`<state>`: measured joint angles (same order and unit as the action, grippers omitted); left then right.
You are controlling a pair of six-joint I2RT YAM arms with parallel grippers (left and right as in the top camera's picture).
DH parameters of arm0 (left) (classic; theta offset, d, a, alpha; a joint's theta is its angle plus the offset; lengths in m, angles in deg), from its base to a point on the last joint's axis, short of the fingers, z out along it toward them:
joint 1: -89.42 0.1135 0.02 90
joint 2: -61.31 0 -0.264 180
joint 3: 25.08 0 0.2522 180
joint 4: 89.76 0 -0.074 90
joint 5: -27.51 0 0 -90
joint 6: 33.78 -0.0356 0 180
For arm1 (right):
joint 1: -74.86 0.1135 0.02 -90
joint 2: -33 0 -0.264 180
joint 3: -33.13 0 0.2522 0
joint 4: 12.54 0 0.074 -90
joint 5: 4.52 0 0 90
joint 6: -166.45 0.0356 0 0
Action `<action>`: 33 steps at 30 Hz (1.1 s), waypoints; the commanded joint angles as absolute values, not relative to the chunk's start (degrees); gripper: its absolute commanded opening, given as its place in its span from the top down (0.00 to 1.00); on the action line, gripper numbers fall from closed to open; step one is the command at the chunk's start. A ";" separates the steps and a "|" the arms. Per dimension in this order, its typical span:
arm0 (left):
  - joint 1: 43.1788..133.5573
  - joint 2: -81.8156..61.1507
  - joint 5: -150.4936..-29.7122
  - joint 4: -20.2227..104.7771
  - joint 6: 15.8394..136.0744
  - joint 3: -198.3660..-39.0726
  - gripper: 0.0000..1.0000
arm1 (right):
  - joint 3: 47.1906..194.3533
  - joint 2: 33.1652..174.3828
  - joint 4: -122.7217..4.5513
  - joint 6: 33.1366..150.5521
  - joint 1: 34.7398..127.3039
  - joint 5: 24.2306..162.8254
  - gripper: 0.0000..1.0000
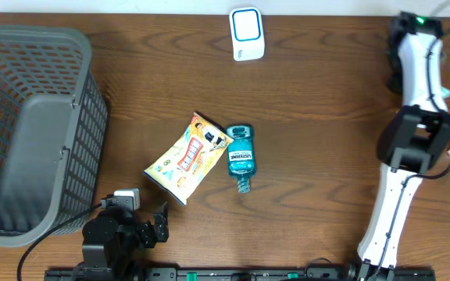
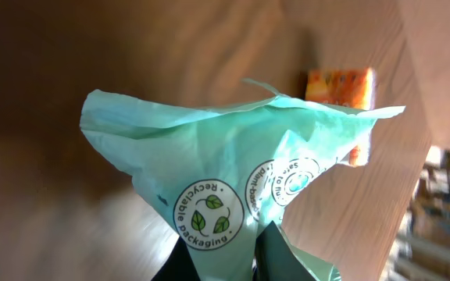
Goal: Scan the item barcode
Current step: 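Carry the wipes pack to the right table edge and release it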
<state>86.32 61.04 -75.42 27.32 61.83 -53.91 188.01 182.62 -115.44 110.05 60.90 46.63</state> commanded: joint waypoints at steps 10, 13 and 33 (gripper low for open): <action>86.35 61.09 -74.87 25.52 61.89 -53.78 0.01 | 191.29 182.36 -118.33 110.38 48.36 61.39 0.01; 86.35 61.09 -74.87 25.52 61.91 -53.78 0.01 | 195.93 182.36 -120.06 106.25 47.22 73.65 0.01; 86.35 61.09 -74.87 25.52 61.89 -53.78 0.01 | 206.75 151.80 -123.62 98.03 67.90 79.62 0.01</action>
<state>86.32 61.04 -75.42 27.32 61.83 -53.91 205.26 159.39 -123.29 99.10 65.21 85.80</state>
